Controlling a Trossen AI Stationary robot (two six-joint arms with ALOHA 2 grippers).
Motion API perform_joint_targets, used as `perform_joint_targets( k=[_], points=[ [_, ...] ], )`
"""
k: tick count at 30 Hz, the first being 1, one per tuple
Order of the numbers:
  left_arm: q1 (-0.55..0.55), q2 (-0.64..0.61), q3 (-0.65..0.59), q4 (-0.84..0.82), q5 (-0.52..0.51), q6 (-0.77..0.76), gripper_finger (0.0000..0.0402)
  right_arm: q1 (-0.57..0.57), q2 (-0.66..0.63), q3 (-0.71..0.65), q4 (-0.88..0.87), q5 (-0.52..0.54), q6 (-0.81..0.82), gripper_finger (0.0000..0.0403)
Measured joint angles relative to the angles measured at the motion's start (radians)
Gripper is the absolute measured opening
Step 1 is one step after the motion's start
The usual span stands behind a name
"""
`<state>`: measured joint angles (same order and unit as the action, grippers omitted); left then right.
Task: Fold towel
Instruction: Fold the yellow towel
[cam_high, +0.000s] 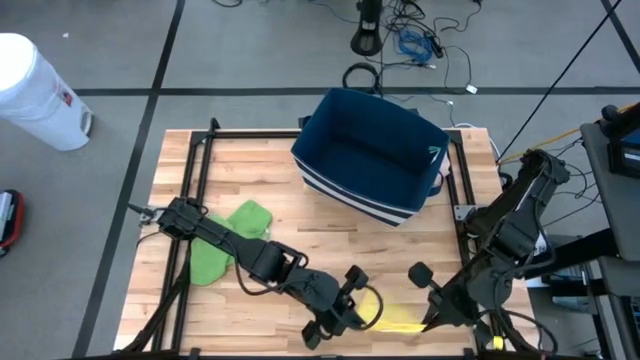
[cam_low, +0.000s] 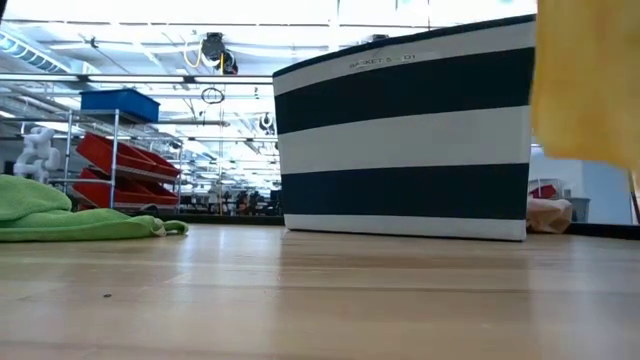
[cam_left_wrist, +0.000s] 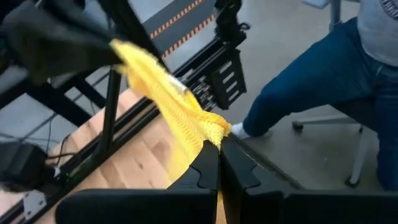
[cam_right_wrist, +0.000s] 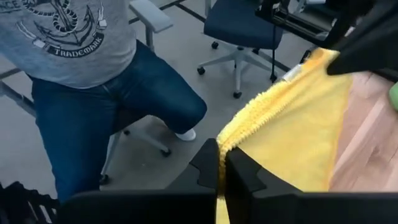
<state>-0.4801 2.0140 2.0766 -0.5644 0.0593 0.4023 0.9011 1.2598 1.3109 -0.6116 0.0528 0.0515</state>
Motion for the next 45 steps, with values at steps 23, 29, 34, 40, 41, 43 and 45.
perform_joint_targets(
  k=[23,29,34,40,41,43,45],
  points=[
    [0.007,0.005,0.001,-0.088,-0.056,-0.076,0.0000,-0.044,0.002,0.000,-0.022,-0.027,0.024,0.0000],
    [-0.004,0.005,0.002,-0.080,-0.057,-0.054,0.0000,-0.045,0.002,0.000,0.005,-0.062,0.004,0.0000],
    [0.025,0.018,0.001,-0.137,-0.072,-0.057,0.0000,-0.082,0.008,0.000,-0.138,-0.004,0.053,0.0000],
    [0.085,0.121,-0.001,-0.201,-0.037,-0.070,0.0000,-0.143,0.052,-0.055,-0.218,0.006,0.059,0.0000],
    [0.096,0.141,-0.002,-0.208,-0.034,-0.065,0.0000,-0.154,0.056,-0.076,-0.218,0.009,0.054,0.0000],
    [0.111,0.176,-0.002,-0.223,-0.034,-0.058,0.0000,-0.174,0.060,-0.125,-0.216,0.013,0.046,0.0000],
    [0.126,0.202,-0.002,-0.225,-0.034,-0.046,0.0000,-0.188,0.061,-0.178,-0.211,0.017,0.035,0.0000]
  ],
)
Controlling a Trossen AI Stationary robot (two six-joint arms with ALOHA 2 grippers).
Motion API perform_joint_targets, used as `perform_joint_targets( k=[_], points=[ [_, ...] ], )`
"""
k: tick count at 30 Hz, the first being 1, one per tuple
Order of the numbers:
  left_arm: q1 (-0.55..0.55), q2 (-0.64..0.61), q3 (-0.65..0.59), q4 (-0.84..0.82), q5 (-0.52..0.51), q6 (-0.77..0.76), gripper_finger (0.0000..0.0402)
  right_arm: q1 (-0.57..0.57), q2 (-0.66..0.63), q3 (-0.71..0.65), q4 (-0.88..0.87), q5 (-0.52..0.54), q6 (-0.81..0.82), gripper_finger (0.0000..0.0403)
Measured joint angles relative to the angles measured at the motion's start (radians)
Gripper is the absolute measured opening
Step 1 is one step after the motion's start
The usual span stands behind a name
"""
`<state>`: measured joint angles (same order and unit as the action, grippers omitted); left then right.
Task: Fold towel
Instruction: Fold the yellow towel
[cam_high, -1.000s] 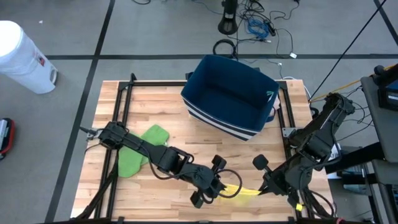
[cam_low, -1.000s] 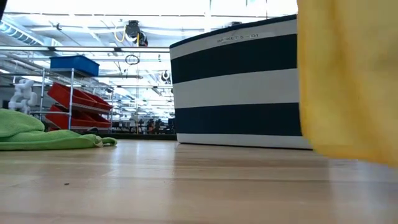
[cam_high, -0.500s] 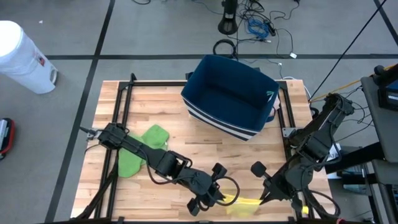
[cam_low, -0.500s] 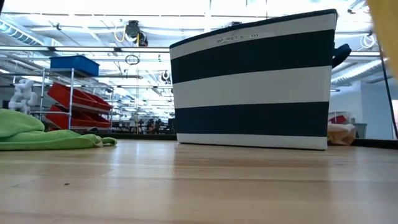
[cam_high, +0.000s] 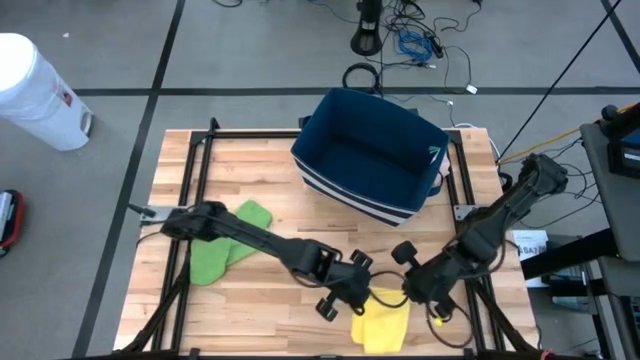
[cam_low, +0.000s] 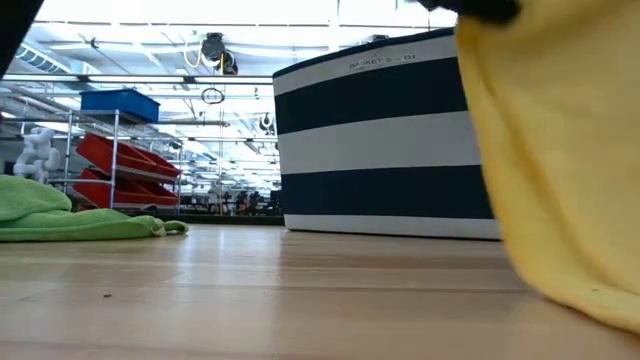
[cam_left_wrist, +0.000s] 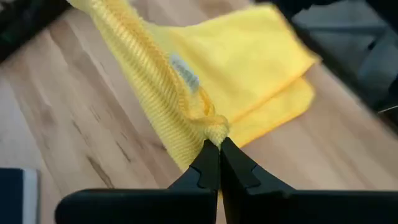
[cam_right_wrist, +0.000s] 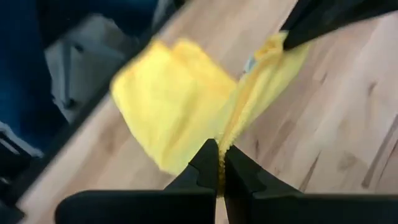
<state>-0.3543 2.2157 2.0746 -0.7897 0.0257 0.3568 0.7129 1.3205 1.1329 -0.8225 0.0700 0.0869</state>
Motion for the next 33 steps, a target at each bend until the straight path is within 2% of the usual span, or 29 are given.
perform_joint_targets(
  k=[10,15,24,33],
  points=[
    [0.071,0.051,-0.001,0.005,0.003,0.067,0.0000,-0.054,0.000,-0.201,0.036,0.012,-0.065,0.0000],
    [0.063,0.051,0.000,0.030,0.068,0.068,0.0000,-0.042,-0.002,-0.206,0.099,-0.009,-0.050,0.0000],
    [-0.006,0.058,0.001,0.051,0.067,0.189,0.0000,0.026,-0.003,-0.206,0.258,-0.049,-0.062,0.0000],
    [-0.013,0.067,0.000,0.100,0.091,0.179,0.0000,0.056,0.033,-0.206,0.333,-0.109,-0.034,0.0000]
  ],
)
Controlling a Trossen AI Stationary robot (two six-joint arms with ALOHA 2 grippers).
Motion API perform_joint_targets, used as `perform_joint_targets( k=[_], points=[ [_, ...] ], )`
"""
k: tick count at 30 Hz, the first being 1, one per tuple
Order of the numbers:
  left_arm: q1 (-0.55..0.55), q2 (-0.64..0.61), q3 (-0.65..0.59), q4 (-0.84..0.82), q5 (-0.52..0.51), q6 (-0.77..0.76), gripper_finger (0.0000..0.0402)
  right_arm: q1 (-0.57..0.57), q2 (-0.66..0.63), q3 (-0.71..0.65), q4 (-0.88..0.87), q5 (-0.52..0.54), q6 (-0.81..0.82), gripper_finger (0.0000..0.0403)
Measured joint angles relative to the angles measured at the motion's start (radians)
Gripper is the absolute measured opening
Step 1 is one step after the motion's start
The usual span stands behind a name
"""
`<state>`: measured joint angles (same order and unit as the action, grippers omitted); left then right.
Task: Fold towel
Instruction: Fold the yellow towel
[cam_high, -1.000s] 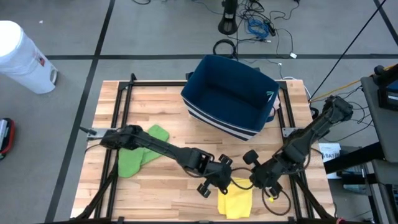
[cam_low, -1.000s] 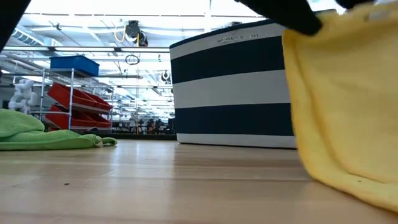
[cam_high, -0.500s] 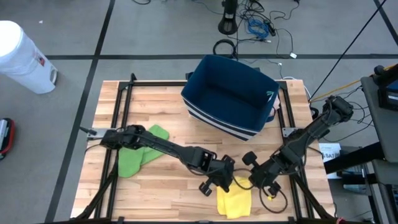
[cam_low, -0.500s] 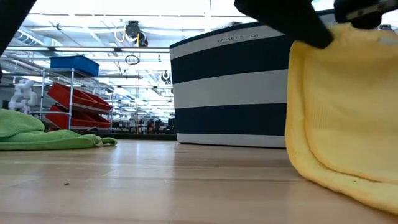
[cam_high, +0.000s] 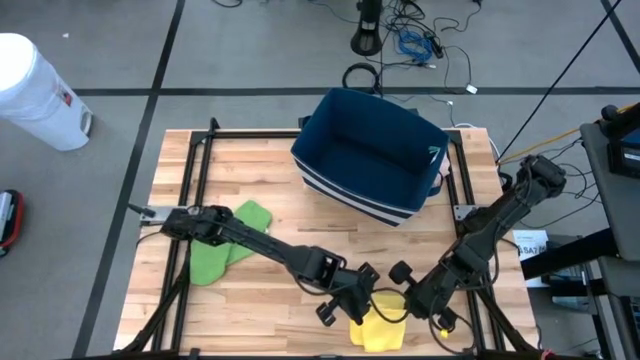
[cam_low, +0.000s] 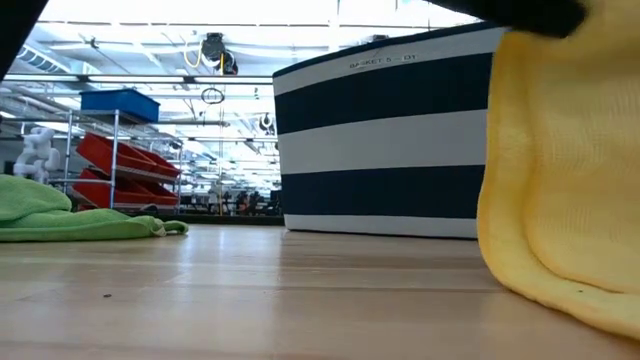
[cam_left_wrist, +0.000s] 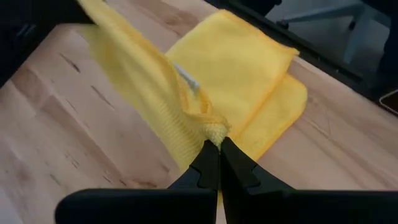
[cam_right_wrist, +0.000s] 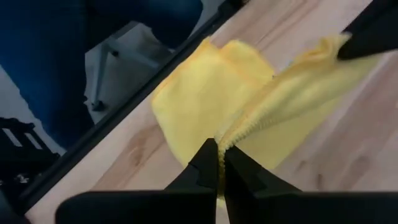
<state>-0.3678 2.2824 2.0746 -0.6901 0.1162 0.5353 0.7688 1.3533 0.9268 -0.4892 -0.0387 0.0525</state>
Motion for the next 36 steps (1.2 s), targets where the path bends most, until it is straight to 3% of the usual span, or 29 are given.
perform_joint_targets(
  k=[6,17,28,36],
  points=[
    [0.002,0.041,-0.041,0.049,0.032,-0.001,0.0000,-0.002,0.102,0.000,0.016,-0.087,0.043,0.0003],
    [-0.022,0.063,-0.064,0.173,0.102,0.000,0.0000,-0.002,0.234,0.000,0.169,-0.283,0.077,0.0051],
    [-0.047,0.063,-0.064,0.192,0.112,0.025,0.0003,-0.002,0.229,0.000,0.215,-0.281,0.108,0.0080],
    [-0.047,0.065,-0.064,0.223,0.112,-0.009,0.0063,-0.002,0.229,0.000,0.232,-0.275,0.181,0.0146]
  ],
)
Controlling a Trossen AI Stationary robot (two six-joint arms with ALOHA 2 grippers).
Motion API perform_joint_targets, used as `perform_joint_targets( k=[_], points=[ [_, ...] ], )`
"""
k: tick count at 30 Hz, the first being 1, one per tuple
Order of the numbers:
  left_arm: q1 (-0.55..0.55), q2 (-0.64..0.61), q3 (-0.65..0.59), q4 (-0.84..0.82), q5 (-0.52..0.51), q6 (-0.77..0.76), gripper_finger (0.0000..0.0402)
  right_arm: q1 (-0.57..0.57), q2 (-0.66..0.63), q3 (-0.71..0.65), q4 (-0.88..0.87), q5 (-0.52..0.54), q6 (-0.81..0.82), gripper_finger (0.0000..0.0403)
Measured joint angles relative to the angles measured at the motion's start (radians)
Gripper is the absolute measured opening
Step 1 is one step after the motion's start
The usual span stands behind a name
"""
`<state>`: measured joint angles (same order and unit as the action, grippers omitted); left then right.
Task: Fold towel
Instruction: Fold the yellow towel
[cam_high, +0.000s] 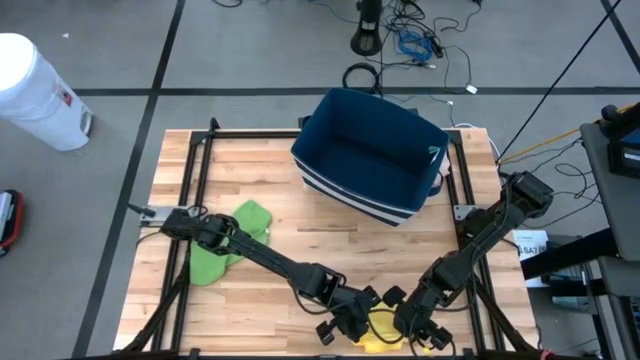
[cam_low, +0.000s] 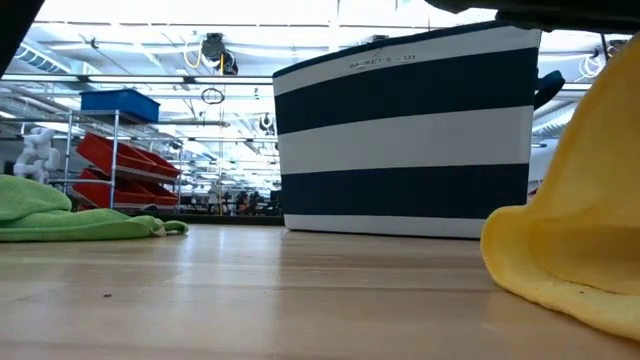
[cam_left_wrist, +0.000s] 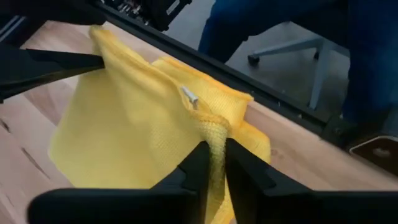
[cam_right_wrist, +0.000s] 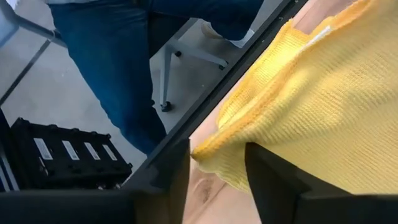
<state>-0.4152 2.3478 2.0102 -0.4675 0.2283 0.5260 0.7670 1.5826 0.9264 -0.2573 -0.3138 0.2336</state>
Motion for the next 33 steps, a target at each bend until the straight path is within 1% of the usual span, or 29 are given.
perform_joint_targets(
  k=[3,6,13,15,20,22,29,33],
  points=[
    [0.000,0.000,0.000,0.001,0.000,-0.024,0.0083,0.000,0.000,0.000,0.002,-0.001,0.021,0.0167],
    [-0.002,0.002,0.000,0.005,0.009,-0.032,0.0092,0.000,0.000,0.000,0.006,-0.002,0.037,0.0180],
    [-0.012,0.002,0.000,0.009,0.023,-0.076,0.0095,0.000,0.000,0.000,0.016,0.002,0.043,0.0183],
    [-0.012,0.003,0.000,0.009,0.021,-0.081,0.0095,0.000,0.000,0.000,0.024,0.031,0.039,0.0181],
    [-0.006,0.003,0.000,0.004,-0.030,-0.081,0.0095,-0.001,0.000,0.000,0.025,0.160,-0.005,0.0178],
    [-0.001,0.003,0.000,-0.014,-0.035,-0.079,0.0095,-0.001,0.000,-0.001,0.016,0.187,-0.021,0.0178],
    [0.032,0.003,0.000,-0.071,-0.035,-0.080,0.0094,-0.013,0.000,-0.067,0.039,0.238,-0.067,0.0178],
    [0.054,0.003,0.000,-0.059,0.021,-0.076,0.0094,-0.013,0.000,-0.087,0.042,0.241,-0.073,0.0178]
  ],
)
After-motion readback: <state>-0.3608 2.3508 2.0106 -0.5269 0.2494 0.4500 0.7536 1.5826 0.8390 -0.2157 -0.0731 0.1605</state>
